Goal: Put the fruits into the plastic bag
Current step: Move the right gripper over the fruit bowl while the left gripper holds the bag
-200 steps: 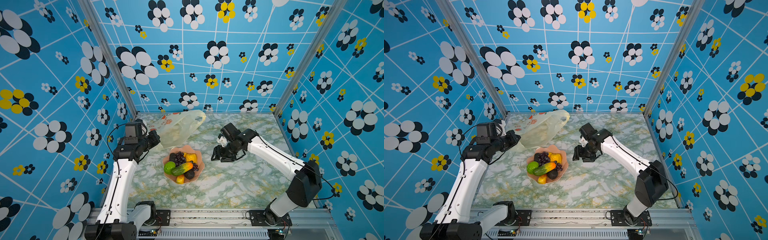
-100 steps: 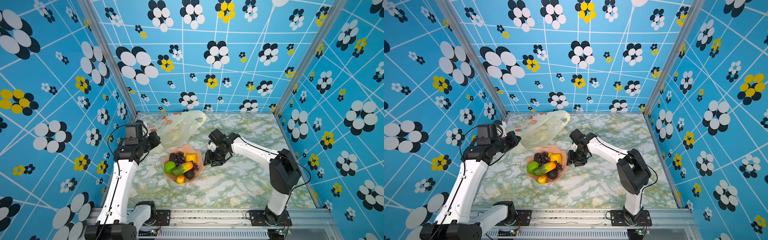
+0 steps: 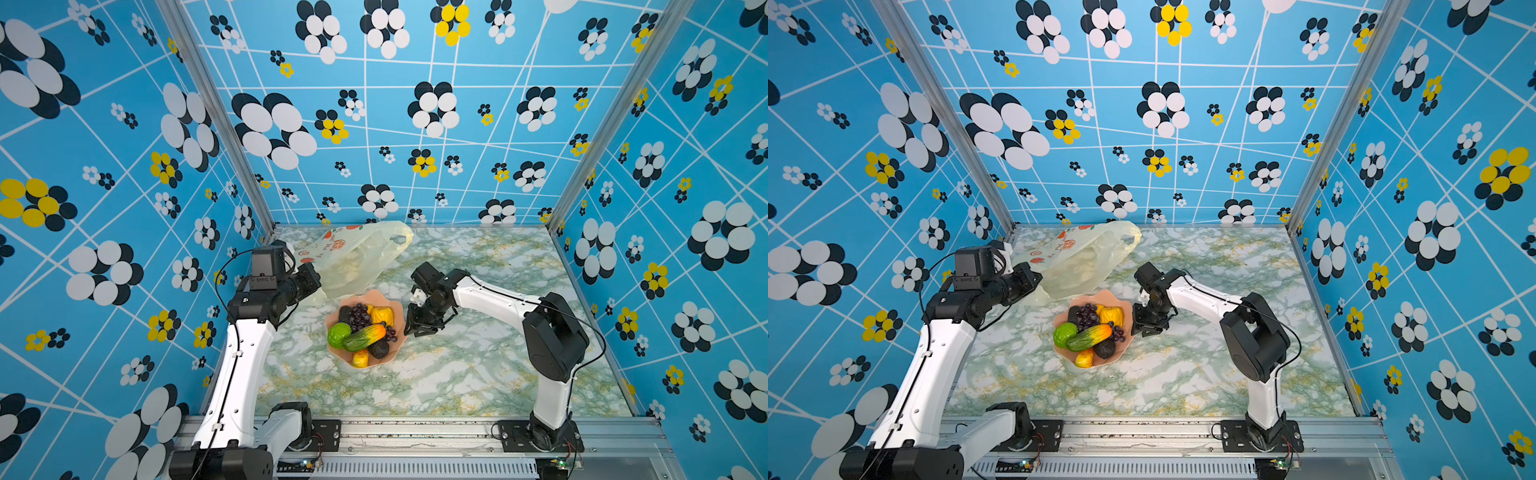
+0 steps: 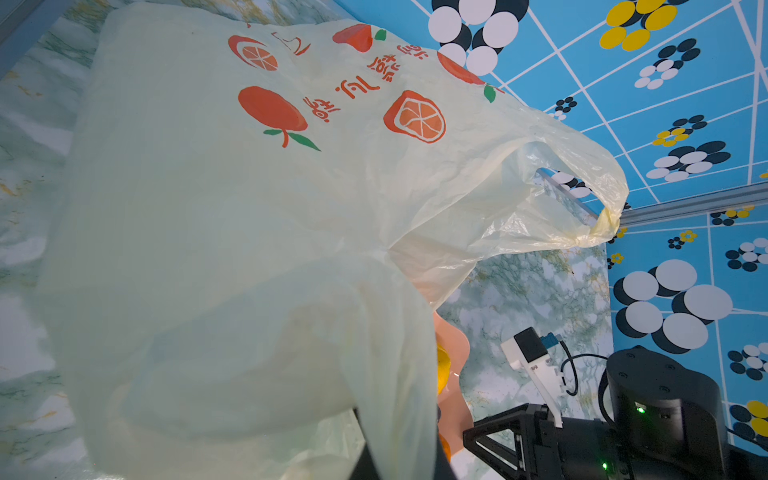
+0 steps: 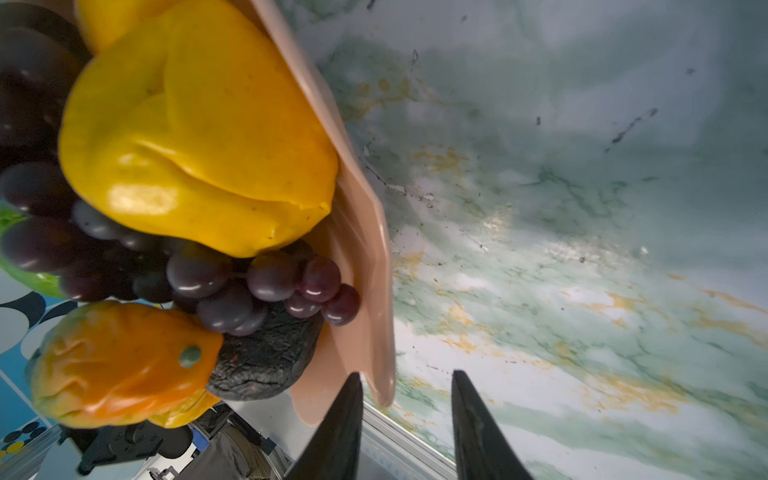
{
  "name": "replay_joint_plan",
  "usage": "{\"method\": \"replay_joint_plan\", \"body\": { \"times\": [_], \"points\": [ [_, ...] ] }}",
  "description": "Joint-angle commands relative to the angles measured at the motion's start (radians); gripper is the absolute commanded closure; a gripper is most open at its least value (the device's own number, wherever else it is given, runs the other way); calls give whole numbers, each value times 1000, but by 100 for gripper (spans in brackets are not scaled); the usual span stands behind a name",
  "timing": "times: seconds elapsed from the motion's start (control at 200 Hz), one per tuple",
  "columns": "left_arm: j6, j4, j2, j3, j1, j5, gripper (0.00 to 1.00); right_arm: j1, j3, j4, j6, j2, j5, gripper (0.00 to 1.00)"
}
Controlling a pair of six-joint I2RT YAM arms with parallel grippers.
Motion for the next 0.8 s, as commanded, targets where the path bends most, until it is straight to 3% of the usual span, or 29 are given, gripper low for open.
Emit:
{"method": "replay_joint_plan", "body": {
  "times": [0.0,0.795],
  "points": [
    [-11,-5,-17,-18,-8,8,100,8,24,16,13,14,-17,65],
    [1,-13,-22,-22,-17,7,100,12,18,78,63,46,-8,87]
  ]
}}
